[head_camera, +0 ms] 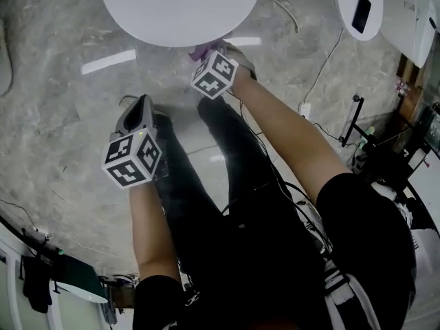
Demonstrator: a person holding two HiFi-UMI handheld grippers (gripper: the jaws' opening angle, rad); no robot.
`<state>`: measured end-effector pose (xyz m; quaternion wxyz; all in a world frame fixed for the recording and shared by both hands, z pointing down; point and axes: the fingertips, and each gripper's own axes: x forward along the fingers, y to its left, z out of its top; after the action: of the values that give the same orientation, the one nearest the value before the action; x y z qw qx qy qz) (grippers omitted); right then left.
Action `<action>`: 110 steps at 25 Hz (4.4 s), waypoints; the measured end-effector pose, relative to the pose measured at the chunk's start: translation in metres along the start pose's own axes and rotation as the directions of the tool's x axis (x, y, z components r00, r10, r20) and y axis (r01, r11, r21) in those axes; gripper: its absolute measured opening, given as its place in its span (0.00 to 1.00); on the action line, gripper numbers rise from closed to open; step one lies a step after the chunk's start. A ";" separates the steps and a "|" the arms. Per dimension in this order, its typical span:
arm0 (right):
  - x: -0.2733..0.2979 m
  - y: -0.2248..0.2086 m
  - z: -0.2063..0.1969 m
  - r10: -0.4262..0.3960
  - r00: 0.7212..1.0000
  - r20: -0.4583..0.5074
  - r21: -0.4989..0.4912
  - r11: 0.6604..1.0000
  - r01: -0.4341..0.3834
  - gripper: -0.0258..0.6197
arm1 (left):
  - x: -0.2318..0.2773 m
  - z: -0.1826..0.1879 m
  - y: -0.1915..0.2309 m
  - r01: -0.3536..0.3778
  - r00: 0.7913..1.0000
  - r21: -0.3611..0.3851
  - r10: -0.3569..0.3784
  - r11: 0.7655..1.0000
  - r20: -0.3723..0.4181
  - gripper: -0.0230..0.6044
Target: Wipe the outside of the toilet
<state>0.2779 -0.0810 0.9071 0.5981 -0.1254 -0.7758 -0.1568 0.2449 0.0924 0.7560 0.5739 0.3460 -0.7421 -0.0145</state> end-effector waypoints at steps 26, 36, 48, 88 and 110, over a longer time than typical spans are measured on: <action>0.020 0.076 0.165 -0.171 0.983 -0.065 0.414 0.892 0.182 0.10 | -0.026 0.058 0.203 0.062 0.997 0.155 -0.054 0.986 -0.057 0.05; 0.026 0.073 0.220 -0.189 0.982 -0.033 0.533 0.827 0.177 0.10 | -0.033 0.086 0.234 0.044 0.997 0.174 -0.031 0.984 -0.077 0.05; 0.042 0.038 0.285 -0.193 0.981 -0.021 0.762 0.633 0.141 0.10 | -0.006 0.170 0.242 0.047 0.992 0.155 -0.029 0.987 -0.120 0.05; 0.116 -0.188 0.459 -0.330 0.888 -0.321 0.935 0.042 0.353 0.09 | 0.069 0.469 0.348 0.243 0.928 0.252 -0.149 0.937 -0.340 0.05; 0.143 -0.338 0.561 -0.515 0.837 -0.185 0.918 0.213 0.334 0.08 | 0.113 0.534 0.350 0.258 0.909 0.240 -0.151 0.936 -0.388 0.05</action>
<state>-0.3855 -0.1698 0.8816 0.4287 0.4404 -0.7720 0.1624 -0.4006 0.0977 0.8161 0.6402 0.4985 -0.5765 0.0965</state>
